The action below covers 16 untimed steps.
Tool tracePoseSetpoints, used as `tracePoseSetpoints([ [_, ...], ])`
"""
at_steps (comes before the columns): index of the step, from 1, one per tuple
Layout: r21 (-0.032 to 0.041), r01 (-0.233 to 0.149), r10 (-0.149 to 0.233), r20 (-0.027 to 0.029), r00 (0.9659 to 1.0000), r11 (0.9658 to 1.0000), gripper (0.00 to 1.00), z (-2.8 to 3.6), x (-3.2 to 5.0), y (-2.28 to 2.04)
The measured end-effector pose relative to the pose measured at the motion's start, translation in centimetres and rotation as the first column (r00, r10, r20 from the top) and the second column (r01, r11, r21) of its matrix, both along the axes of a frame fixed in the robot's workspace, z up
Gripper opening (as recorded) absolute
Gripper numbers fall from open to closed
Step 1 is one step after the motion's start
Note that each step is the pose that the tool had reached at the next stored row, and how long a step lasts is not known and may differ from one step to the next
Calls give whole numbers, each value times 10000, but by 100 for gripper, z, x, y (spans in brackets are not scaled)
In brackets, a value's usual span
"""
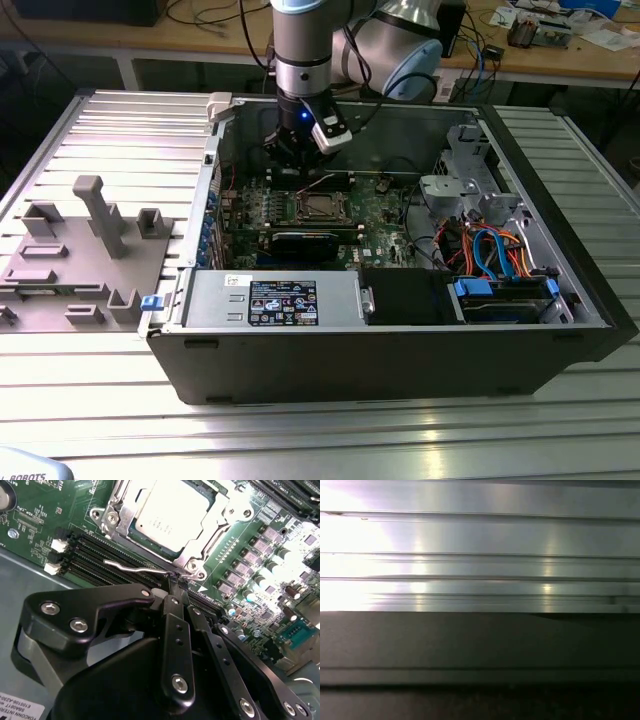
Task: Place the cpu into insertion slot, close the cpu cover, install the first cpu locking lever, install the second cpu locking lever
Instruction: 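Install the first cpu locking lever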
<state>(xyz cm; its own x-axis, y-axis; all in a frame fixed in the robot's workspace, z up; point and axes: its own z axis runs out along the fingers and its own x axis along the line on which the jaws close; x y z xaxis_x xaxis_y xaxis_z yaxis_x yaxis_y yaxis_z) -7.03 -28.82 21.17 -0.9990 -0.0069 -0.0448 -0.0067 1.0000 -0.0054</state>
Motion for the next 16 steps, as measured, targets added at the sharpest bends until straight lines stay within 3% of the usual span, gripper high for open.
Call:
tracePoseSetpoints([
  [2,-74,2,-1,6,10000,10000,11,-1,-1,0],
  [4,-281,2,0,69,10000,9996,11,0,-23,0],
  [5,-332,2,1,87,10000,9995,11,0,-29,0],
  [10,-345,1,2,85,10000,9994,11,-16,-24,0],
  [16,-345,-6,8,45,10000,9994,11,-57,70,0],
])
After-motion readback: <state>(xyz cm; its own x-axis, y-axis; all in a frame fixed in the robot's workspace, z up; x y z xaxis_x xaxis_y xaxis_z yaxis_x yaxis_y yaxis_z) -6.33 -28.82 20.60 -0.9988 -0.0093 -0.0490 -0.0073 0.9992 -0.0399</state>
